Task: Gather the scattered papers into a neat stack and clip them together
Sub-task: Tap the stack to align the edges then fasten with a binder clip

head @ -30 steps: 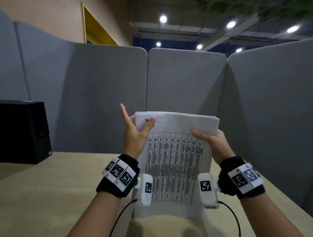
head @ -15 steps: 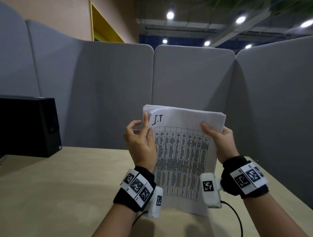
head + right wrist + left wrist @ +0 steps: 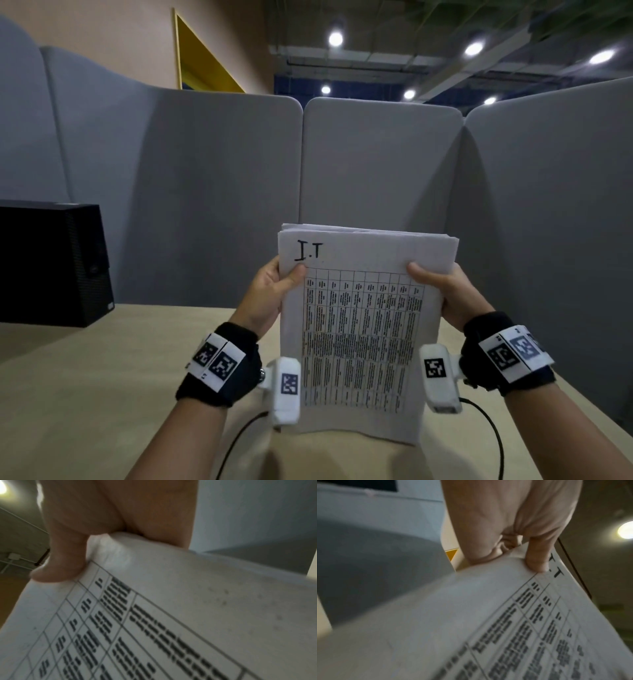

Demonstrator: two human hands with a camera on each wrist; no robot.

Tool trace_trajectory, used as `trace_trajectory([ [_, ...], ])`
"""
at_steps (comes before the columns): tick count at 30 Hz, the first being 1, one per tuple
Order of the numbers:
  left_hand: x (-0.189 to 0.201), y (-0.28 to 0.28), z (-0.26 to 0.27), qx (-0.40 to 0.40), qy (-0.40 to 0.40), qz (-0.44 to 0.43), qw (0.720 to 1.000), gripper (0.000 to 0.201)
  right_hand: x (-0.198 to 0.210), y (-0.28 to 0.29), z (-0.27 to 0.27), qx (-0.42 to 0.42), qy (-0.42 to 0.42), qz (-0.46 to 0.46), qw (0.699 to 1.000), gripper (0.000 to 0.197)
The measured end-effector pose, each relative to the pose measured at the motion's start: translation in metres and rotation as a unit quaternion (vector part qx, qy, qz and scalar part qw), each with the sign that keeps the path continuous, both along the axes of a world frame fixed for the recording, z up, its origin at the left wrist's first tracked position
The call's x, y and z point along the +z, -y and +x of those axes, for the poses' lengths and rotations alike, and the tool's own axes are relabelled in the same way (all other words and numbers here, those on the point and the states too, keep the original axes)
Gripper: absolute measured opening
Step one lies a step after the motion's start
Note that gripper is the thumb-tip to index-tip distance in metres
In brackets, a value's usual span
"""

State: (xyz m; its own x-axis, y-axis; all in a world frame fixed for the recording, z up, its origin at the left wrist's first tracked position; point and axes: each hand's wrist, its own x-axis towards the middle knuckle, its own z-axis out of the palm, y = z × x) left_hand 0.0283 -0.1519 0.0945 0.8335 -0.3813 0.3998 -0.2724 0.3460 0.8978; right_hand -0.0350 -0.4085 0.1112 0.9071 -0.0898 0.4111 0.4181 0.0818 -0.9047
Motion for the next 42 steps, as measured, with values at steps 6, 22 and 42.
trace_trajectory([
  [6,0.007,-0.008,0.006,0.034,0.050,0.130,0.990,0.072,0.003,0.002,-0.004,-0.014,-0.020,-0.043,0.999,0.022],
  [22,0.041,0.030,-0.006,0.112,0.075,0.006,0.991,0.020,0.021,-0.022,-0.002,-0.215,0.122,0.073,0.966,0.017],
  [42,0.028,0.043,0.002,0.135,0.049,-0.007,0.990,0.010,-0.004,-0.034,0.011,-0.351,0.146,0.019,0.925,0.031],
])
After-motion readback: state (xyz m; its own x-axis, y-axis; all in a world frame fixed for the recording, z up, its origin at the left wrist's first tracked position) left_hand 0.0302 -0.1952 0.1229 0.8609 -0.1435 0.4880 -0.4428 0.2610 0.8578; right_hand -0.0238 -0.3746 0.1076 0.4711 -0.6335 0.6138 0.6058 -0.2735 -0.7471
